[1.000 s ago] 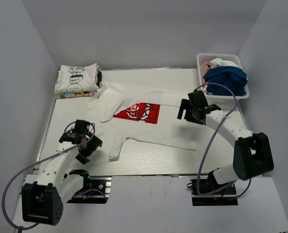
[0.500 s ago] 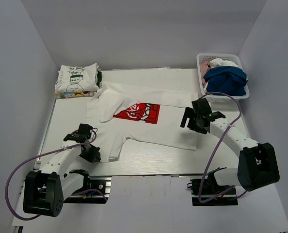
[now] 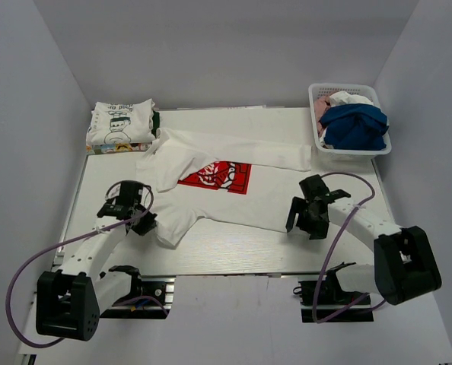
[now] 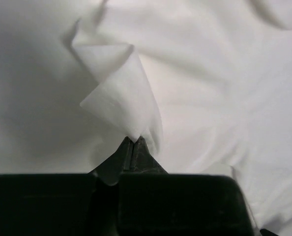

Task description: Fold and stack the t-shirts

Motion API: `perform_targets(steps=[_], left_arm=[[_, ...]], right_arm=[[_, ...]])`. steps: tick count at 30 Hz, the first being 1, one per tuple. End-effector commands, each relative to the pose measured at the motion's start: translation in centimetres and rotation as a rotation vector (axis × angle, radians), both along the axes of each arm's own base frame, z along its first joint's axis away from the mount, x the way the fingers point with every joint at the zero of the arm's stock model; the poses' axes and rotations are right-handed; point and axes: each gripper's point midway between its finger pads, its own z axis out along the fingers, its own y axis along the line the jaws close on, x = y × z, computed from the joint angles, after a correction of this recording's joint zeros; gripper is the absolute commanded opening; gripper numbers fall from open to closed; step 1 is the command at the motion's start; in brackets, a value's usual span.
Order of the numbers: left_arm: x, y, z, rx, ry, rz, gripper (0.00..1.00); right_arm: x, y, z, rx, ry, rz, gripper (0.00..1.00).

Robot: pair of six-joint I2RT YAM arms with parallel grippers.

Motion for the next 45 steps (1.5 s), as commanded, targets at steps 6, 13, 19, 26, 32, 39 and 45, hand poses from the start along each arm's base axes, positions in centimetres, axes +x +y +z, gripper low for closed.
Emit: perform_targets(steps=[6, 13, 19, 26, 32, 39, 45], left_arm=[[6.6, -2.4, 5.6, -0.032, -0.264, -0.182, 0.0], [12.6, -3.3, 11.3, -0.025, -0.459, -0.221, 0.0], [18.7, -4.0, 13.3, -0.026, -0.517, -0.224, 0.0], [27.7, -4.3, 15.1, 0.034, -0.569, -0.27, 0.0], [36.2, -5.0, 13.0, 0.091, -0.582, -0.315, 0.0], [43.2, -6.7, 10.1, 0.08, -0.517, -0.409, 1.0], [41.7, -9.0, 11.8, 0.044, -0.601, -0.498, 1.0]], right_arm=[[3.4, 0.5, -1.1, -0.026, -0.034, -0.064, 0.41], [6.8, 0.5, 1.7, -0.057, -0.111, -0.071, 0.0], [10.1, 0.3, 4.9, -0.086, -0.159, -0.11, 0.0], [16.9, 0.1, 6.9, -0.082, -0.199, -0.167, 0.0], [22.6, -2.2, 7.6, -0.128, -0.231, -0.244, 0.0], [25.9, -3.0, 6.8, -0.189, -0.191, -0.227, 0.75], [26.2, 0.7, 9.2, -0.102, -0.308, -0.092, 0.9]])
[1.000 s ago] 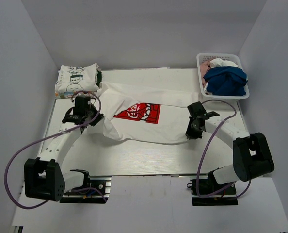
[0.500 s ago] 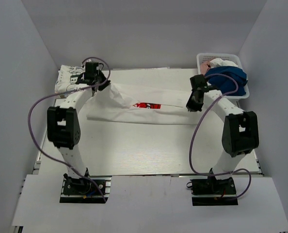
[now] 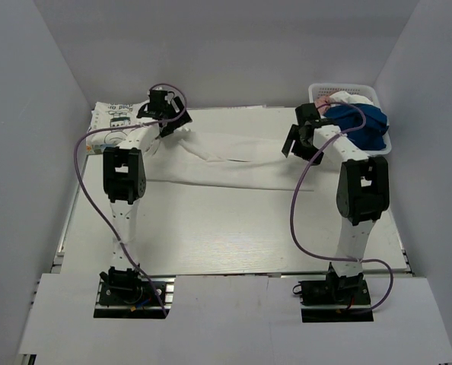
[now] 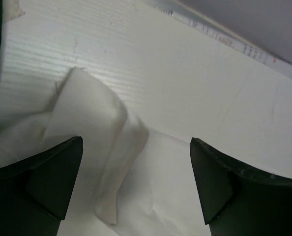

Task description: Fold and stack the t-shirts

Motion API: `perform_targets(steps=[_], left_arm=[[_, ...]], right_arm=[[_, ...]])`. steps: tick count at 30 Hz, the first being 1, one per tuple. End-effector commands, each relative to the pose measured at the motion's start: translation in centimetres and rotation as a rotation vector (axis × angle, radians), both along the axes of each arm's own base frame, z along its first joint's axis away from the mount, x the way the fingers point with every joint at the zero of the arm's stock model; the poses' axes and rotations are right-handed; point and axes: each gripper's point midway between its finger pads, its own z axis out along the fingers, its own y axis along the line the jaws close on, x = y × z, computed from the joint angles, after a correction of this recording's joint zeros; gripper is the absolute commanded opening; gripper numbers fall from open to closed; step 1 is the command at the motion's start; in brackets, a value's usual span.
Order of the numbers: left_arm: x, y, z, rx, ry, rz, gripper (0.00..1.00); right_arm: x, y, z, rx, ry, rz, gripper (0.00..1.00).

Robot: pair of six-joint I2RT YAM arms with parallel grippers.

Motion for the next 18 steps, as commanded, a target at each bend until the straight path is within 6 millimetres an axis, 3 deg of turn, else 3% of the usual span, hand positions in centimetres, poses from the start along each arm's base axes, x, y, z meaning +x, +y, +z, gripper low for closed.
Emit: perform_targets(steps=[1, 3, 6, 7, 14, 17, 18], left_arm=[[-2.3, -1.0, 6.7, 0.0, -0.102, -0.063, 1.0], [-3.4, -1.0, 6.7, -0.005, -0.097, -0.07, 1.0], [-5.6, -0.4, 4.9, 0.006, -0.016, -0.048, 1.0], [-6.8, -1.2, 3.7, -0.013, 0.022, -0.072, 1.0], [-6.7, -4.4, 0.7, -0.085, 0.095, -0.168, 1.0], [-6.1, -6.3, 0.6, -0.115, 0.097, -0.196, 1.0], [-5.3, -6.6, 2.2, -0.126, 0.051, -0.207, 1.0]], right_arm=[[-0.1, 2.9, 3.5, 0.037, -0.1, 0.122, 0.9], [-0.3, 3.8, 3.7, 0.024, -0.118, 0.163, 0.9], [-0.4, 5.6, 3.5, 0.042, -0.13, 0.22, 0.9], [-0.5, 5.8, 3.3, 0.047, -0.126, 0.226, 0.9], [-0.6, 6.1, 2.0, 0.058, -0.108, 0.22, 0.9], [-0.5, 5.8, 2.4, 0.054, -0.119, 0.208, 0.9], [-0.4, 5.5, 2.4, 0.048, -0.121, 0.202, 0.9]])
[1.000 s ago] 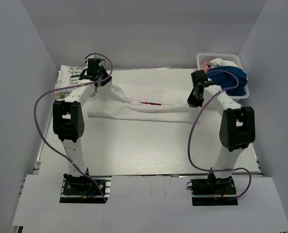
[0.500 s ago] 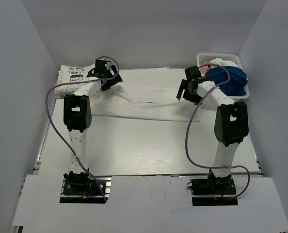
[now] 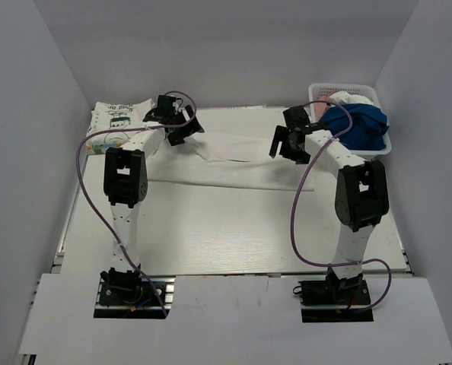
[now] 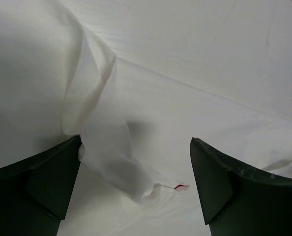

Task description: Fold and stack the t-shirts

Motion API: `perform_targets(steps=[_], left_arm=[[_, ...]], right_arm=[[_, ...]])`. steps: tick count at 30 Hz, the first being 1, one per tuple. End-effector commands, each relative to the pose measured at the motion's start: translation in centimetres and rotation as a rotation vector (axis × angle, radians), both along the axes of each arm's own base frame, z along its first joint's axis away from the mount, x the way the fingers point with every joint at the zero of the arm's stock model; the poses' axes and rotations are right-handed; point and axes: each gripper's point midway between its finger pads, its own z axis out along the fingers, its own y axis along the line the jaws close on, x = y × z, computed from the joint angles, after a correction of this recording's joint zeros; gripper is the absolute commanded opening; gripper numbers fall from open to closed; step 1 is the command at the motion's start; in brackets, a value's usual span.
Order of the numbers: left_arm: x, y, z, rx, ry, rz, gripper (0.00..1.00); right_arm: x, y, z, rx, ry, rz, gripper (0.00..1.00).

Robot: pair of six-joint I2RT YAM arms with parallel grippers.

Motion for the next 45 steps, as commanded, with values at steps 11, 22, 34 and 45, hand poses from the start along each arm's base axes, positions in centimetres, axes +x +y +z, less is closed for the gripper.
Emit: perform_targets(steps=[11, 22, 34, 45], left_arm=[[5.8, -11.9, 4.0, -0.281, -0.198, -0.163, 1.0], [5.1, -2.9, 15.5, 0.098, -0.415, 0.056, 1.0], [-3.9, 3.3, 3.8, 0.232, -0.017, 0.207, 1.0], [2.8, -2.1, -7.1, 0.139, 0.081, 0.116, 1.0]], right_arm=[[1.5, -1.0, 2.0, -0.017, -0.089, -0.021, 0.9], [9.3, 1.0, -1.2, -0.048, -0.102, 0.089, 0.9], [10.6, 0.3, -7.7, -0.002, 0.017, 0.051, 0.9], [-6.0, -2.0, -7.6, 0.013, 0.15, -0.088, 0.9]])
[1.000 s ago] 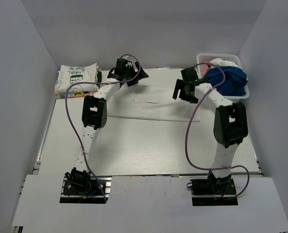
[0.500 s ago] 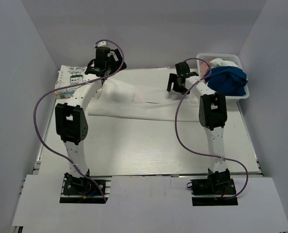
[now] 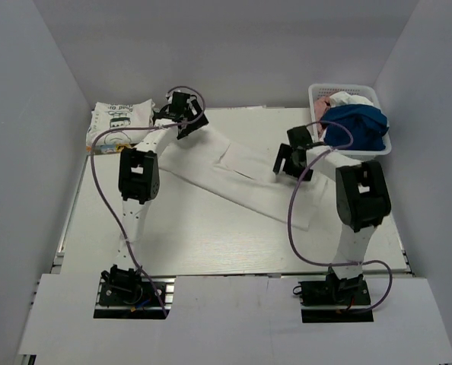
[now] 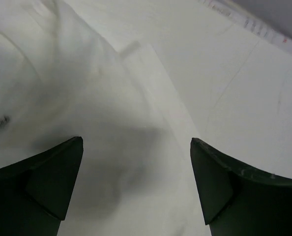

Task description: Fold and stack the t-shirts

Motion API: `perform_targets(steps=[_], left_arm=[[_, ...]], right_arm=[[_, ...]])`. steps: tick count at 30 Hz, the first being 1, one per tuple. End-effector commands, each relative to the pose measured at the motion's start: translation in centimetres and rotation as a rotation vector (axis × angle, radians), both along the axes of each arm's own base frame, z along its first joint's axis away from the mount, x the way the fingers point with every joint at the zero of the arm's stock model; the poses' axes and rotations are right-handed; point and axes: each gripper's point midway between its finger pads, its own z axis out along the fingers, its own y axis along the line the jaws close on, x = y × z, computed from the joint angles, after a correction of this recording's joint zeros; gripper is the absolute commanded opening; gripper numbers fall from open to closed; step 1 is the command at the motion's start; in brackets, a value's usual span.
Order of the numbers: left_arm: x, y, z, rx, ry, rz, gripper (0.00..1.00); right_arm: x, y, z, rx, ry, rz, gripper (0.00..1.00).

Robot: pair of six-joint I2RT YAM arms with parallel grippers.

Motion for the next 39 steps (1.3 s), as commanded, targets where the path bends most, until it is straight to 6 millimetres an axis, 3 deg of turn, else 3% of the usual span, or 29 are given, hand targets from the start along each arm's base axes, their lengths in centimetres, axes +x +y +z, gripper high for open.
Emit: perform_targets(steps=[1, 2, 3, 4, 5, 6, 8, 10, 12, 13, 19, 20, 22, 23, 26, 27, 30, 31, 32, 33, 34, 35, 36, 37, 38, 39], left_arm=[[0.9, -2.7, -6.4, -0.043, 0.085, -0.065, 1.0], [1.3, -5.2, -6.5, -0.123, 0.066, -0.146, 1.0], [2.3, -6.6, -6.1, -0.189, 0.025, -0.178, 1.0], [3.8, -8.2, -7.2, -0.262, -0.048, -0.212, 1.0], [3.9, -9.6, -7.2, -0.349, -0.061, -0.248, 1.0], [4.8, -11.3, -6.2, -0.4, -0.112, -0.269, 1.0], [6.2, -13.3, -6.9, -0.495, -0.172, -0.261, 1.0], [6.1, -15.2, -7.3, -0.564, -0.19, -0.251, 1.0], [6.4, -16.1, -7.3, -0.582, -0.234, -0.241, 1.0], [6.3, -16.8, -7.8, -0.579, -0.254, -0.242, 1.0], [6.8, -18.2, -7.4, -0.553, -0.333, -0.204, 1.0], [6.9, -18.4, -6.7, -0.593, -0.341, -0.187, 1.0], [7.9, -19.1, -1.9, -0.675, -0.458, -0.207, 1.0], [7.8, -19.6, -2.5, -0.668, -0.452, -0.197, 1.0], [7.5, -19.9, 0.4, -0.686, -0.469, -0.23, 1.0], [7.4, -20.1, 2.3, -0.68, -0.497, -0.258, 1.0], [5.5, -21.8, 9.1, -0.701, -0.551, -0.39, 1.0], [4.5, -22.2, 9.8, -0.684, -0.508, -0.44, 1.0], [3.2, -21.9, 15.6, -0.672, -0.561, -0.49, 1.0], [2.1, -21.6, 17.5, -0.614, -0.574, -0.539, 1.0], [0.2, -20.9, 14.5, -0.567, -0.418, -0.533, 1.0], [-1.6, -20.1, 15.2, -0.54, -0.371, -0.533, 1.0], [-4.9, -18.6, 22.8, -0.53, -0.443, -0.557, 1.0], [-8.1, -17.4, 17.5, -0.456, -0.311, -0.552, 1.0], [-10.7, -16.5, 17.8, -0.441, -0.283, -0.537, 1.0], [-12.6, -15.0, 18.0, -0.421, -0.283, -0.504, 1.0]], right_arm=[[-10.3, 0.2, -2.5, -0.024, 0.19, -0.046, 0.9], [-13.4, 0.0, -3.8, -0.038, 0.244, -0.049, 0.9], [-14.7, 1.3, -2.0, -0.01, 0.207, -0.017, 0.9], [-16.5, 2.8, -2.2, 0.008, 0.221, 0.02, 0.9], [-20.8, 2.3, -4.3, 0.007, 0.314, 0.026, 0.9], [-22.1, 4.2, -3.2, 0.054, 0.292, 0.085, 0.9], [-26.8, 6.0, -4.0, 0.075, 0.341, 0.217, 0.9], [-28.1, 7.0, -3.2, 0.098, 0.315, 0.307, 0.9], [-30.7, 9.3, -2.7, 0.185, 0.327, 0.498, 0.9], [-31.1, 11.8, -0.8, 0.27, 0.233, 0.642, 0.9], [-31.3, 14.1, 0.9, 0.301, 0.127, 0.8, 0.9], [-31.7, 14.7, 1.2, 0.317, 0.13, 0.84, 0.9], [-32.2, 16.3, 2.0, 0.377, 0.097, 0.928, 0.9], [-31.8, 16.8, 2.2, 0.369, 0.077, 0.947, 0.9], [-30.7, 17.5, 3.0, 0.337, -0.018, 0.969, 0.9], [-30.3, 18.7, 4.0, 0.37, -0.08, 0.984, 0.9], [-28.9, 19.3, 5.7, 0.376, -0.17, 0.951, 0.9], [-28.4, 19.7, 7.1, 0.372, -0.211, 0.941, 0.9], [-27.7, 19.8, 7.7, 0.368, -0.23, 0.892, 0.9], [-26.5, 17.9, 7.1, 0.274, -0.234, 0.801, 0.9], [-26.1, 17.2, 7.6, 0.261, -0.258, 0.759, 0.9], [-26.2, 16.2, 6.6, 0.255, -0.235, 0.696, 0.9], [-26.0, 15.9, 7.7, 0.269, -0.272, 0.68, 0.9], [-26.2, 15.4, 7.6, 0.26, -0.264, 0.665, 0.9], [-27.0, 14.4, 6.5, 0.245, -0.212, 0.647, 0.9], [-27.5, 14.1, 6.9, 0.256, -0.211, 0.655, 0.9]])
